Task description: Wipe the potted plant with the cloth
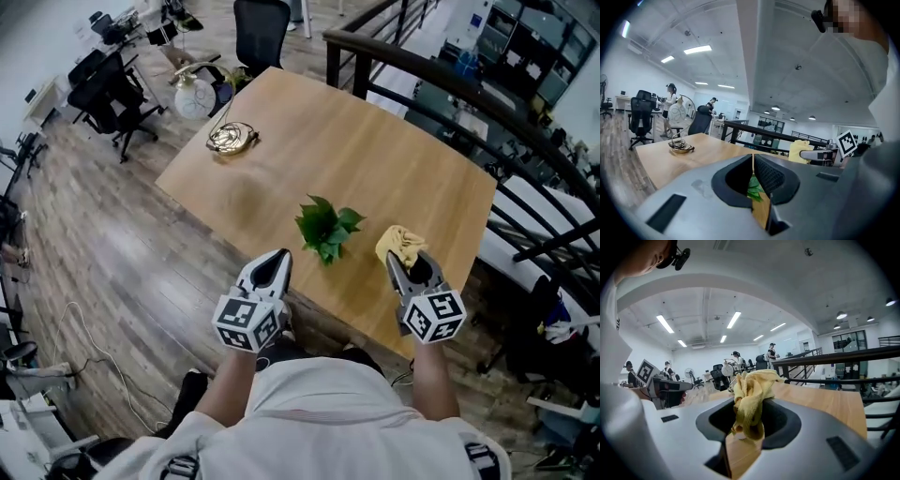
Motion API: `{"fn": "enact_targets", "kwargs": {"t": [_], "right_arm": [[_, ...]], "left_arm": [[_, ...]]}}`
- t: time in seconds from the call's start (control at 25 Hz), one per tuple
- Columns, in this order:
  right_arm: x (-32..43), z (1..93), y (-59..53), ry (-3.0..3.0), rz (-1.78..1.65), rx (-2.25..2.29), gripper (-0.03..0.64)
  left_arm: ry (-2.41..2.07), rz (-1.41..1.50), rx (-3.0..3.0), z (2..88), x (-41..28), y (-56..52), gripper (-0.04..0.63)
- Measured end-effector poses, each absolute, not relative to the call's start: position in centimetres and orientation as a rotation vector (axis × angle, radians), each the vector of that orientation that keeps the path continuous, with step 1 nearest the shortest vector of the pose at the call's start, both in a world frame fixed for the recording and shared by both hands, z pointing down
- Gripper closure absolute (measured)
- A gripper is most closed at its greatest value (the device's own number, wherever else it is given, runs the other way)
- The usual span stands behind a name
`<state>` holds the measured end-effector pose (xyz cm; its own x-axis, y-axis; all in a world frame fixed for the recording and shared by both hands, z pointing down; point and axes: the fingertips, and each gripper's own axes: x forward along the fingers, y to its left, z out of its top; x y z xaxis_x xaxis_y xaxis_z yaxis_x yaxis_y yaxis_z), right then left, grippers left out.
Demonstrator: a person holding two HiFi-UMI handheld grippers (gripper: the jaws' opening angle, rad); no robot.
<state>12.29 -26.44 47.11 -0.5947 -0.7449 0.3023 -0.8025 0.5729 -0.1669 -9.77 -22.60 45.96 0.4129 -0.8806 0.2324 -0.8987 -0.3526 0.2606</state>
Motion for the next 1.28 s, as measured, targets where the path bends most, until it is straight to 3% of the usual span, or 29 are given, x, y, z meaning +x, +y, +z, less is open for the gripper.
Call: {"fn": "enact_targets", "kwargs": {"t": [0.28, 0.48, 0.84, 0.96, 1.28], "right_arm": [[5.3, 46.8, -29.4, -2.517, 0.421, 1.411, 0.422], [4.4, 48.1, -29.4, -2.431, 0.471, 1.483, 0.423], [6.9, 49.9, -29.5, -2.384, 0.561, 1.524, 0.423], [6.9, 50.5, -29.4, -2.387, 0.572, 1.5, 0.422], [7.5, 51.3, -30.4, -2.388, 0.597, 1.491, 0.422]], "left_arm": [[-1.295, 0.1, 2.394, 47.9, -15.2, -28.7, 0.573], [-1.176, 0.11, 2.36, 50.7, -16.3, -30.4, 0.572], [-0.969, 0.259, 2.173, 60.0, -13.0, -31.4, 0.565], [-0.845, 0.256, 2.073, 62.9, -11.4, -31.4, 0.477], [-0.673, 0.182, 1.905, 66.3, -7.8, -31.9, 0.48]]}}
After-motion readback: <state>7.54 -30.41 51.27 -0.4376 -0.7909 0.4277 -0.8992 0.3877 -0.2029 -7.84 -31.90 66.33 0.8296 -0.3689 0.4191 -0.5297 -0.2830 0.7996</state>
